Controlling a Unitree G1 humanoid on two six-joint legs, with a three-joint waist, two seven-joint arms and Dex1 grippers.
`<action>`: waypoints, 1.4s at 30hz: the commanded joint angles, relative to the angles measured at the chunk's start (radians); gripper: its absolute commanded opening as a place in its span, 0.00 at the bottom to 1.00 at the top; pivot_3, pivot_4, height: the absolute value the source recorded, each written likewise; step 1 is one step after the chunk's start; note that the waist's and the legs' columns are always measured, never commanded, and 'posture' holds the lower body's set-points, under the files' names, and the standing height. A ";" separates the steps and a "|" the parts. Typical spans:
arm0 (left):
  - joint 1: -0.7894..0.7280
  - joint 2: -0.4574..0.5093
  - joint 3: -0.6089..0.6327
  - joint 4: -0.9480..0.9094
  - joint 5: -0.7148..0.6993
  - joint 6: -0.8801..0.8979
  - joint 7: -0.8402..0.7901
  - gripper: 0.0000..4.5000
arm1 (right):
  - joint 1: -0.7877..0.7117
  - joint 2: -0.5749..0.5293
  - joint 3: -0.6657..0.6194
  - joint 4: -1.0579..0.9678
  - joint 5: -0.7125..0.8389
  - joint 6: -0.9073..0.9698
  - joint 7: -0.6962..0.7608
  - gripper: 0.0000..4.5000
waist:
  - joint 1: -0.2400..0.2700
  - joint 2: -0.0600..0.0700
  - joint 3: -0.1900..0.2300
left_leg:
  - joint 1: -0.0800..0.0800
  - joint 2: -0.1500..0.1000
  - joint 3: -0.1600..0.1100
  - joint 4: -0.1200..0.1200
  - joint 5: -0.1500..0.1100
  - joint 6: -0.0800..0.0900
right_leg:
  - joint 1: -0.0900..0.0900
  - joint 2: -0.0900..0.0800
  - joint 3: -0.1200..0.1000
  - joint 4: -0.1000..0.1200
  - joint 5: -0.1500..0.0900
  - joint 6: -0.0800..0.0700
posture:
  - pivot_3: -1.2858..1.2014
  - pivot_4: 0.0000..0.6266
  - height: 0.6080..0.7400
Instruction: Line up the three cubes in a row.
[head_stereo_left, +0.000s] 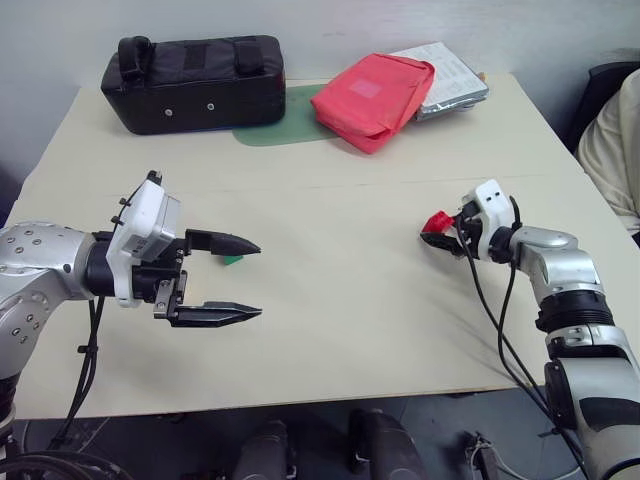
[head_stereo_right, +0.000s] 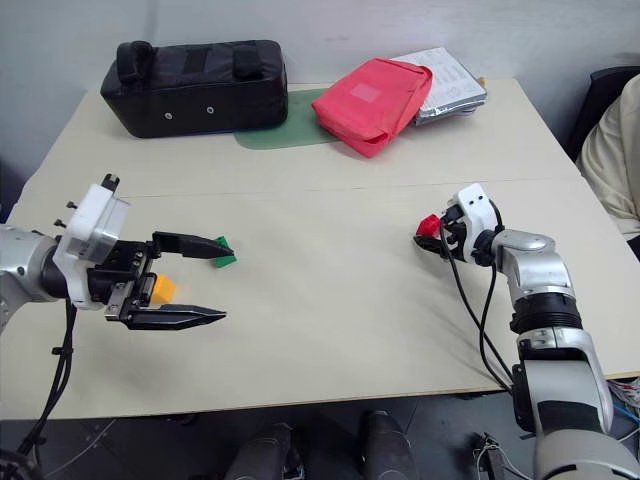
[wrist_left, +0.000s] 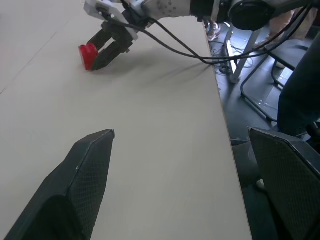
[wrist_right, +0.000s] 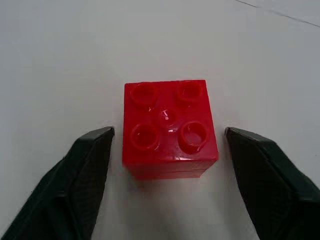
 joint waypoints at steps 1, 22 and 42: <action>-0.024 0.004 0.006 0.005 0.012 -0.019 -0.017 1.00 | -0.027 -0.006 -0.030 -0.003 0.009 -0.035 0.012 0.57 | 0.000 0.000 0.000 | 0.000 0.000 0.000 0.000 0.000 0.000 | 0.000 0.000 0.000 0.000 0.000 0.000 | 0.52 0.24 1.00; -0.037 -0.065 -0.205 0.044 0.193 -0.187 -0.202 1.00 | 0.560 -0.229 0.053 -0.937 0.194 -0.175 0.554 0.34 | 0.027 -0.001 0.000 | 0.001 0.000 0.001 0.002 0.000 0.000 | 0.001 0.001 0.002 -0.001 0.001 0.002 | 0.52 0.24 1.00; -0.022 -0.073 -0.198 0.046 0.231 -0.221 -0.214 1.00 | 0.567 -0.204 0.179 -0.851 0.065 -0.207 0.478 0.50 | 0.028 -0.001 0.000 | 0.002 0.000 0.001 0.002 0.001 0.001 | 0.002 0.000 0.001 -0.001 0.001 0.002 | 0.52 0.24 1.00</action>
